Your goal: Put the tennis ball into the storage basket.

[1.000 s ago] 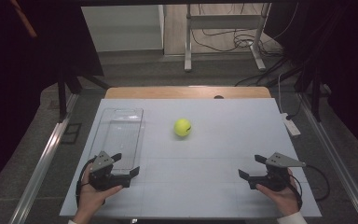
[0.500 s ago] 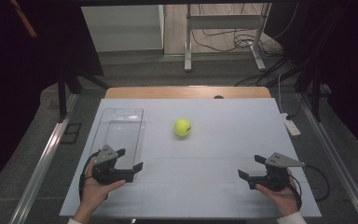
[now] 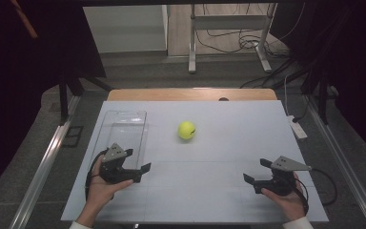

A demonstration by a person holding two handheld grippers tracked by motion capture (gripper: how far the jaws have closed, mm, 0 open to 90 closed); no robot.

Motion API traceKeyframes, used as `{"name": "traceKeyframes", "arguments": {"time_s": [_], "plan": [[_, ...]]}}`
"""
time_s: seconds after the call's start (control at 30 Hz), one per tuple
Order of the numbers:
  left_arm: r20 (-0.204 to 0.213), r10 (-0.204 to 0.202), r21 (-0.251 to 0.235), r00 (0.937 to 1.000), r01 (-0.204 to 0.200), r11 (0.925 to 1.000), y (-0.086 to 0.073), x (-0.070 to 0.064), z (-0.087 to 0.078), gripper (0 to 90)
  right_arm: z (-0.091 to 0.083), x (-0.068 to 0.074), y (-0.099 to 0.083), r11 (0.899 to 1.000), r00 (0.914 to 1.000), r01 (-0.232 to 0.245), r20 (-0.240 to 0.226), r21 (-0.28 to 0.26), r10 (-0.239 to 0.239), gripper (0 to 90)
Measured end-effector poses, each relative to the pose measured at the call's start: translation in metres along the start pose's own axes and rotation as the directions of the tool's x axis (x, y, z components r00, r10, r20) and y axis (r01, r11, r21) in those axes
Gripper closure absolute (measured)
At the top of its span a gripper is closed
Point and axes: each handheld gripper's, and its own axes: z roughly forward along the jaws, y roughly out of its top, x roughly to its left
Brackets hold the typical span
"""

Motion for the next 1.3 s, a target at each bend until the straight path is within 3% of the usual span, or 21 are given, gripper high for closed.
{"name": "traceKeyframes", "arguments": {"time_s": [0.3,0.6,1.3], "plan": [[0.027,0.010,0.012,0.9996,-0.010,0.9999,0.008,-0.003,0.005,11.5,-0.004,-0.002,-0.001,1.000,0.9999,-0.012,0.009,-0.010,0.012,9.6],[0.030,0.024,0.019,0.9993,-0.024,0.9995,0.026,-0.003,0.012,11.2,-0.006,-0.003,-0.004,1.000,0.9998,-0.017,0.011,-0.008,0.017,9.6],[0.050,0.057,0.059,0.9971,-0.060,0.9965,0.052,-0.008,0.036,10.8,-0.006,-0.002,-0.007,1.000,0.9998,-0.013,0.015,0.000,0.013,9.8]]}}
